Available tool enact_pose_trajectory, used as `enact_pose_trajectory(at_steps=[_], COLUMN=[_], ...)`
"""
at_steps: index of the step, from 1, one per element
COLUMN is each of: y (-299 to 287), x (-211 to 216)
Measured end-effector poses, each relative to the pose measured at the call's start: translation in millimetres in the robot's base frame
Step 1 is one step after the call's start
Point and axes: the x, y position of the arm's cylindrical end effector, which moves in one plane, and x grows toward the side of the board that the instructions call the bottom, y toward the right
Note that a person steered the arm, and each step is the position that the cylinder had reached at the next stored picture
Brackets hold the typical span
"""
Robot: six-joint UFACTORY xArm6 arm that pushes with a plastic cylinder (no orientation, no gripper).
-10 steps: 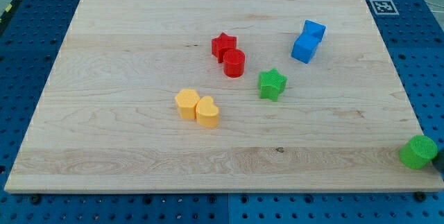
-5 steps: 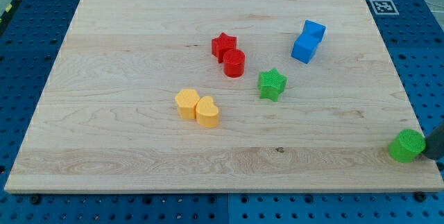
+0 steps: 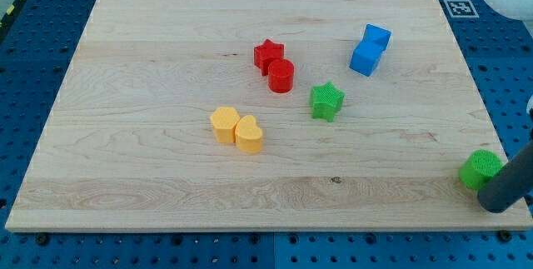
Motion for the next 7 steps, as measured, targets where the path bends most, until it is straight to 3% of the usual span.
enact_pose_trajectory(at_steps=[3,5,7], y=[-11,25,-1], x=[-13,-13,-60])
